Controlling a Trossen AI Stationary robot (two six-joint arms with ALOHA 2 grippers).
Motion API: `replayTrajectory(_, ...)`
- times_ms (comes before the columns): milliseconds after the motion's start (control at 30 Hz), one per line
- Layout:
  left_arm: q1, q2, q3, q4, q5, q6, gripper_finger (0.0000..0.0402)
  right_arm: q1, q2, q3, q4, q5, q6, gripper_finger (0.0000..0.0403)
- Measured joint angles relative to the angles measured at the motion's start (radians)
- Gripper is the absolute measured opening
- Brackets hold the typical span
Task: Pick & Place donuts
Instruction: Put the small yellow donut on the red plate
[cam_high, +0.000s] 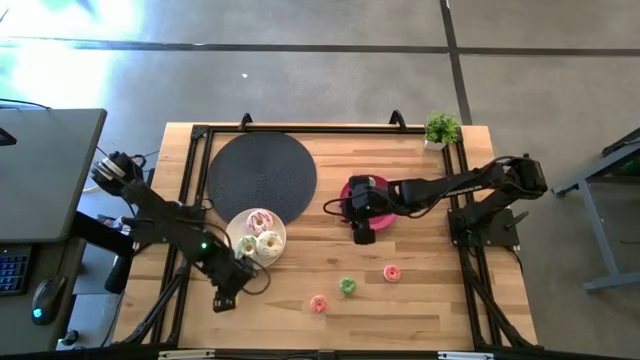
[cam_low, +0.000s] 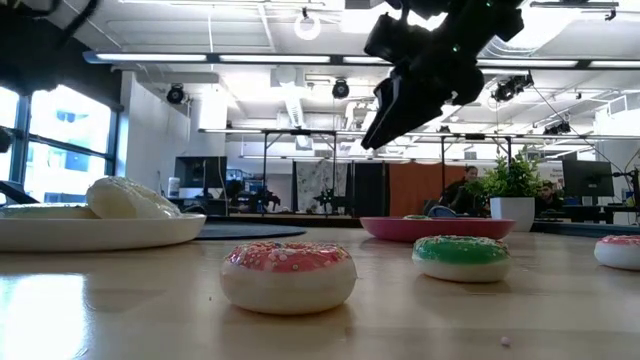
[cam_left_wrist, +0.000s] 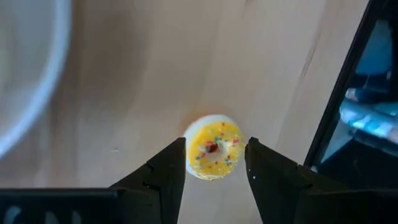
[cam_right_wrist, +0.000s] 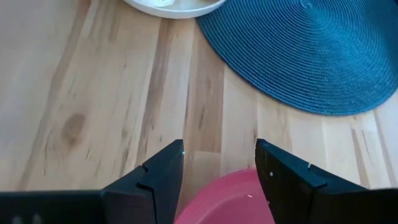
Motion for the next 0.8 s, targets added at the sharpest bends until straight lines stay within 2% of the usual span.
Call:
replayTrajectory(233,-0.069,0.083,0.001,0.001,0.002,-0.029,0.0159,-0.002,0.000,0.000,-0.001,0.026,0.004,0.0188)
replayTrajectory(433,-0.106,0.099,0.001,0.002,-0.103,-0.037,0.0150,-0.004,0.000,0.000,0.001,0.043,0.004,0.0188)
replayTrajectory(567,-0.103,0.099,0.001,-0.011,-0.133,-0.040,0.0105,-0.004,0.000,0.000,0.006,0.043,0.004,0.0188)
replayTrajectory(733,-0.103,0.099,0.001,0.015,-0.112,-0.041,0.0020,-0.004,0.000,0.000,0.006,0.042,0.002,0.0188)
replayTrajectory(800,-0.103,0.094,0.001,0.067,-0.130,-0.041,0.0009,-0.004,0.000,0.000,0.007,0.042,0.001,0.0188)
